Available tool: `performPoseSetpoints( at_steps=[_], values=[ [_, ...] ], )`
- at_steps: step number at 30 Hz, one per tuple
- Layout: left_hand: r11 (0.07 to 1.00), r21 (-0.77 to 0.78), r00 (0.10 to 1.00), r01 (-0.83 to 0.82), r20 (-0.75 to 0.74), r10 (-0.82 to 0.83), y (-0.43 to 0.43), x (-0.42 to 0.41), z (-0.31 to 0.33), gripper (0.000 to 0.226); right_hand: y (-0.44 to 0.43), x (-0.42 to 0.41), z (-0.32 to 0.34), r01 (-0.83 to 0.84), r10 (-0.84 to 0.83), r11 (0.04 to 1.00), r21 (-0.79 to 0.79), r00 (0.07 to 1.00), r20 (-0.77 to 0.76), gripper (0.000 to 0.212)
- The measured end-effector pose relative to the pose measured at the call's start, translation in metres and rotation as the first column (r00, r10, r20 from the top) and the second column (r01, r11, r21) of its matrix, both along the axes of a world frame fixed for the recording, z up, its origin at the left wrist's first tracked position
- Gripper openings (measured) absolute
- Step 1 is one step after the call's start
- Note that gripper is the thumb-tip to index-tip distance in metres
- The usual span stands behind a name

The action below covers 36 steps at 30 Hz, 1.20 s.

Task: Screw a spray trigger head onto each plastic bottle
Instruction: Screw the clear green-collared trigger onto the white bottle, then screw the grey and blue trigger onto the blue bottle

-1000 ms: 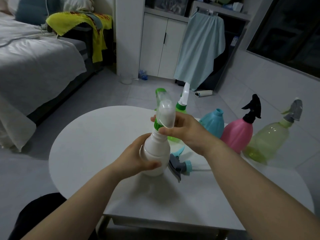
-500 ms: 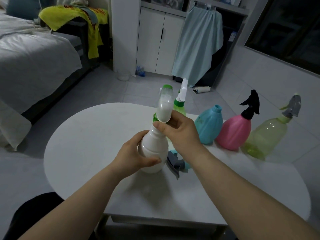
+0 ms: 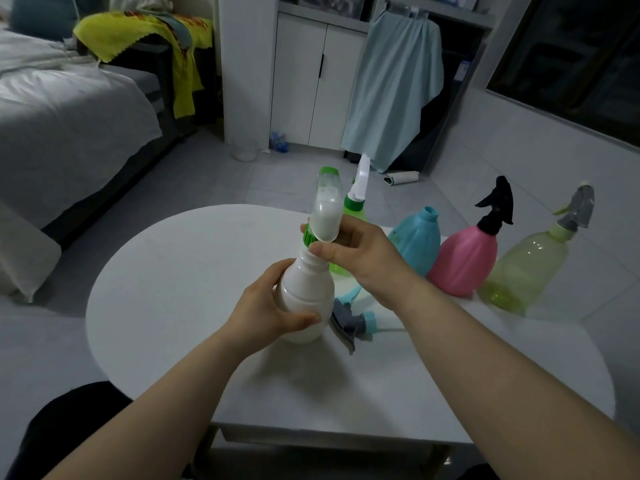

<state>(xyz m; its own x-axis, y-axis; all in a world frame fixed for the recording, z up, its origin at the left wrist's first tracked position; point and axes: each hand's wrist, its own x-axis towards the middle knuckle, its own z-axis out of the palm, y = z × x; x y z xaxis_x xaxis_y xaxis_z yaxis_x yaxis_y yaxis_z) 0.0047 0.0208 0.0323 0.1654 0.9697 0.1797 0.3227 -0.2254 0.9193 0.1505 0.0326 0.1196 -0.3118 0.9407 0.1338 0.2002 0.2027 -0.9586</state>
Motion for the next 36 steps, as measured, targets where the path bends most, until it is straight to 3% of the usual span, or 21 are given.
performPoseSetpoints(
  at_steps=[3,5,8,11,15,18,25,28,36],
  values=[
    [1.0,0.005,1.0,-0.017,-0.007,0.017,-0.002,0.0,-0.002,0.065,-0.001,0.01,-0.006,-0.009,0.009,0.999,-0.032,1.0,-0.001,0.034],
    [0.998,0.013,0.998,-0.063,0.004,0.063,-0.001,-0.003,-0.004,0.067,-0.003,0.022,-0.014,0.091,-0.091,0.996,-0.023,0.996,-0.005,0.033],
    [0.986,0.029,0.986,-0.166,0.01,0.165,0.009,-0.009,-0.004,0.068,-0.009,0.045,-0.03,0.241,-0.238,0.97,0.015,0.945,0.225,0.031],
    [0.966,0.038,0.966,-0.257,-0.015,0.257,0.025,-0.015,0.001,0.07,-0.018,0.066,-0.048,0.176,-0.15,0.984,0.011,0.804,0.576,0.041],
    [0.943,0.035,0.942,-0.33,-0.055,0.331,0.05,-0.02,0.008,0.071,-0.021,0.072,-0.061,0.017,-0.078,0.997,0.08,0.5,0.863,0.059],
    [0.928,0.087,0.91,-0.361,-0.183,0.371,0.069,-0.021,0.013,0.071,-0.022,0.069,-0.07,-0.049,-0.073,0.994,0.094,0.325,0.943,0.066],
    [0.939,0.039,0.904,-0.341,-0.259,0.339,0.098,-0.019,0.017,0.075,-0.017,0.061,-0.083,-0.112,-0.223,0.963,0.244,0.175,0.959,0.043],
    [0.94,0.041,0.89,-0.34,-0.308,0.336,0.102,-0.021,0.017,0.076,-0.015,0.058,-0.084,-0.136,-0.239,0.956,0.26,0.152,0.959,0.038],
    [0.928,-0.018,0.901,-0.372,-0.247,0.357,0.084,-0.033,0.007,0.087,-0.02,0.062,-0.087,-0.085,-0.264,0.951,0.297,0.275,0.924,0.032]
  ],
)
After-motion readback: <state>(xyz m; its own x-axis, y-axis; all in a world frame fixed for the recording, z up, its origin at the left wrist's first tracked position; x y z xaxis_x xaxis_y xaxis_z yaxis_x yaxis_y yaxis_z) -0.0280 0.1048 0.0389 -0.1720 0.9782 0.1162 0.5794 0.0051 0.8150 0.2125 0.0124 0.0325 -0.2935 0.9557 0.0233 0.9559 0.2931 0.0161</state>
